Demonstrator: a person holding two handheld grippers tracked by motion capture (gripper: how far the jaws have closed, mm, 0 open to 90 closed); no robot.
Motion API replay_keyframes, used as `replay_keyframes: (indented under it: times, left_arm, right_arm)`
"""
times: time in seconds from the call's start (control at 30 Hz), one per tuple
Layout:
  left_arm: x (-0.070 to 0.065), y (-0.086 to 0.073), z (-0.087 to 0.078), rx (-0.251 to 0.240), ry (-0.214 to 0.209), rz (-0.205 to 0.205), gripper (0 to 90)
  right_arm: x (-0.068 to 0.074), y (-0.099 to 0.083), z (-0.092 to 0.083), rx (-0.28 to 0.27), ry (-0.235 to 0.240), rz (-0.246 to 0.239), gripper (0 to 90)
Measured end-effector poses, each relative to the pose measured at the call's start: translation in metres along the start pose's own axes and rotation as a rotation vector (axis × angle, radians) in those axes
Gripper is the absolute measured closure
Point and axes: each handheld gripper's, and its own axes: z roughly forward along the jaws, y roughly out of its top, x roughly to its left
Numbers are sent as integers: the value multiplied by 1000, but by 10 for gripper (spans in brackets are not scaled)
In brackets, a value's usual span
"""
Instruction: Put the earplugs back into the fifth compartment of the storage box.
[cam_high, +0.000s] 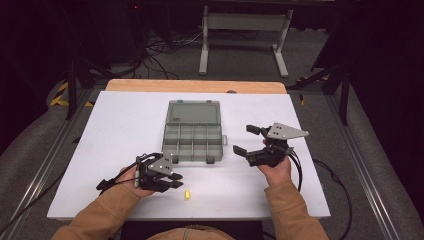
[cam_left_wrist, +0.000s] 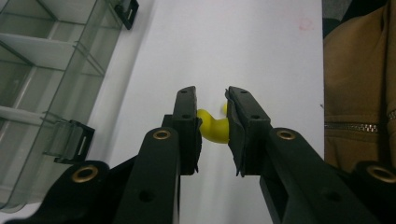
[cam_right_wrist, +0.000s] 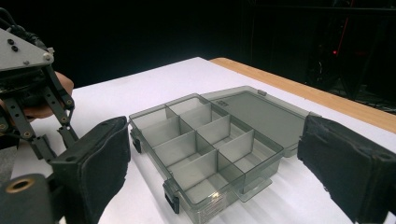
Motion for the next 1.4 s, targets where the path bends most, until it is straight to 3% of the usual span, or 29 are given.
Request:
replay_keyframes:
  times: [0.2,0.37,0.7,1.07,1.4]
  left_arm:
    - [8,4,-7,-15,12,-12,755]
    - [18,6,-13,-20,24,-49,761]
    - [38,11,-23,-55,80,-98,760]
    - [62,5,-26,-95,112,-208,759]
    - [76,2,-20,-99,182,-295,754]
  right_arm:
    - [0,0,0,-1,1,2,94]
    - [0,-1,1,1,3,2,94]
    - [1,-1,2,7,5,0,95]
    - [1,-1,1,1,6,-2,95]
    - [1,-2,2,9,9,-2,96]
